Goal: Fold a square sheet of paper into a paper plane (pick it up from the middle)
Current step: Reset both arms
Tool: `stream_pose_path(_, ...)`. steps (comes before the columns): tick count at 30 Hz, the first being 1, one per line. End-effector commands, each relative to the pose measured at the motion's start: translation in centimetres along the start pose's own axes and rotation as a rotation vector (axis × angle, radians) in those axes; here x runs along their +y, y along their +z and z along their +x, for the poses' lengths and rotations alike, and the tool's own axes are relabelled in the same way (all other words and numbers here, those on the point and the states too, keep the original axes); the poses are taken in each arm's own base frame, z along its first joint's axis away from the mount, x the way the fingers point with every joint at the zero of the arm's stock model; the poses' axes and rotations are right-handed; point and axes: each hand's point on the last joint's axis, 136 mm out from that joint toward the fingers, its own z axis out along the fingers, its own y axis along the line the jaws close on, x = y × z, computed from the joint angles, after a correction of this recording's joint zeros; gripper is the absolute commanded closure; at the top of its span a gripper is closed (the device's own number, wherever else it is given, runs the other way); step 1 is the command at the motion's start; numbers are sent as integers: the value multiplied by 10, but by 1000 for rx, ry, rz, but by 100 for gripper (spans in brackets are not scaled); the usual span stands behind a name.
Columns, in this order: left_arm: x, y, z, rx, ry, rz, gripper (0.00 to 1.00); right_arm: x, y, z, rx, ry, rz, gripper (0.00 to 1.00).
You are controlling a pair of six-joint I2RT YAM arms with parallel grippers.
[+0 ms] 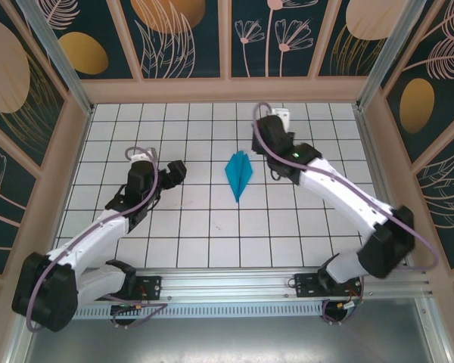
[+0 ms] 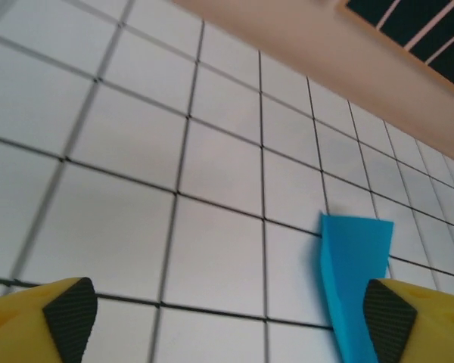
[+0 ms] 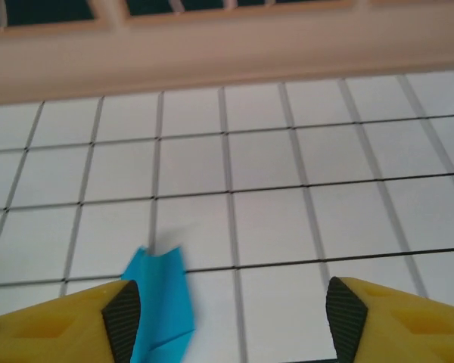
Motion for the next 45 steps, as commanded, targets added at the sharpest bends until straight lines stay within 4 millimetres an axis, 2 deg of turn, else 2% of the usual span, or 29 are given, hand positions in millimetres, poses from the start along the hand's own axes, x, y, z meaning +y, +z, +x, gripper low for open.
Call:
stream_pose_path(1, 52, -19, -33, -204, 222, -251, 2, -89, 25, 7, -150, 70, 210, 20)
stream_pose_path(3, 72, -27, -46, -283, 269, -343, 1, -117, 45, 35, -126, 21, 203, 19)
stream_pose_path(6, 105, -28, -52, -327, 311, -469, 1, -157, 72, 78, -98, 1, 267, 17)
stream_pose_path(7, 112, -26, -52, -336, 336, -485, 2, -164, 79, 88, -93, 16, 264, 17)
stream_pose_path(10, 130, -20, -46, -355, 363, -504, 1, -169, 89, 104, -150, 35, 193, 17)
stream_pose_path(15, 122, -2, -40, -406, 435, -391, 1, -153, 83, 103, -296, 6, 6, 17)
stream_pose_path(17, 118, 2, -45, -424, 459, -362, 2, -144, 78, 100, -329, -44, -57, 17)
stream_pose_path(20, 107, -13, -56, -577, 459, -264, 1, -147, 69, 104, -396, -41, -128, 17)
stream_pose_path(21, 109, -5, -49, -544, 470, -240, 2, -150, 68, 107, -407, -22, -143, 17)
stream_pose_path(25, 122, -1, -48, -556, 428, -229, 1, -156, 81, 112, -374, 3, -128, 18)
stream_pose_path(26, 123, 0, -54, -580, 421, -247, 1, -162, 84, 112, -367, 24, -99, 17)
stream_pose_path(27, 135, 13, -50, -490, 389, -298, 1, -167, 87, 112, -351, 43, -78, 17)
stream_pose_path(28, 138, 19, -53, -475, 369, -279, 1, -168, 87, 112, -358, 44, -76, 16)
stream_pose_path(29, 139, 13, -56, -513, 363, -265, 1, -167, 87, 113, -352, 44, -77, 11)
stream_pose_path(30, 142, 12, -56, -503, 349, -284, 1, -168, 87, 112, -356, 44, -77, 1)
stream_pose_path(38, 142, 9, -57, -521, 352, -285, 2, -167, 87, 112, -355, 44, -77, 1)
stream_pose_path(45, 134, 19, -53, -479, 385, -238, 1, -167, 87, 112, -355, 44, -78, 2)
